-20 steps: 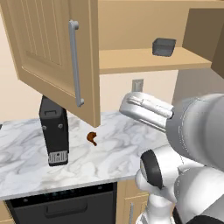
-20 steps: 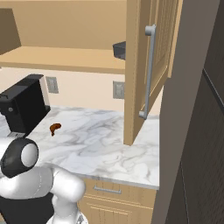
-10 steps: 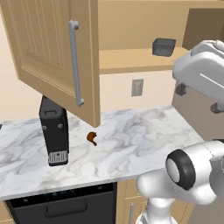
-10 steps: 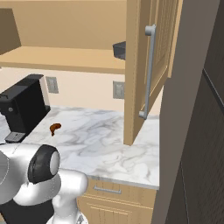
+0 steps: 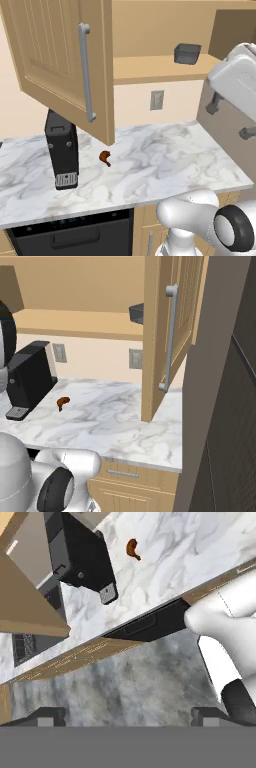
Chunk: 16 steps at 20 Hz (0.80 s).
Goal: Retrieve the tupperware from the cabinet, then place the raw meat into the tupperware to avoid contamination.
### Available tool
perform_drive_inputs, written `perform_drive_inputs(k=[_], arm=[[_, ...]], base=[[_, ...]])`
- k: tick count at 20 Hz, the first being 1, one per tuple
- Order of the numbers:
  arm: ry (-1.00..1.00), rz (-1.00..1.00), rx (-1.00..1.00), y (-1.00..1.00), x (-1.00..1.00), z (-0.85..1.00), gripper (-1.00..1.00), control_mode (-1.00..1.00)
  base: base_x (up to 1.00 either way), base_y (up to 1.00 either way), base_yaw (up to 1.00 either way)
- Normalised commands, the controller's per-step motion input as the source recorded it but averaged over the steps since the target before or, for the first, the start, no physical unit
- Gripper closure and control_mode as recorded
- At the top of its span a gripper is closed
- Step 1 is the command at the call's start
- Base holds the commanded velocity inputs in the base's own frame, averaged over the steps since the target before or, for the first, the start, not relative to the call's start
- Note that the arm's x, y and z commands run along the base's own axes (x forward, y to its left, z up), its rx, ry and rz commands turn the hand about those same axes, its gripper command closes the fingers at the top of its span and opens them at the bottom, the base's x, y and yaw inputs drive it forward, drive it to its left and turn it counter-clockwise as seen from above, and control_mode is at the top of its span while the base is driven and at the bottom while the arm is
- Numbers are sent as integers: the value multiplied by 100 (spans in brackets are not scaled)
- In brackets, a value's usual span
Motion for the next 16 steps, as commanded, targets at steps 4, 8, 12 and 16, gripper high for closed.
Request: perform_drive_inputs(k=[4,8,12,16], arm=[[46,-1,12,32,41,-4,-100,-100],[36,-4,17,42,47,0,-100,-100],[25,-12,20,31,34,0,-100,-100],[21,-9,20,47,36,0,-100,-100]], base=[[0,0,0],[0,0,0],[0,0,0],[0,0,0]])
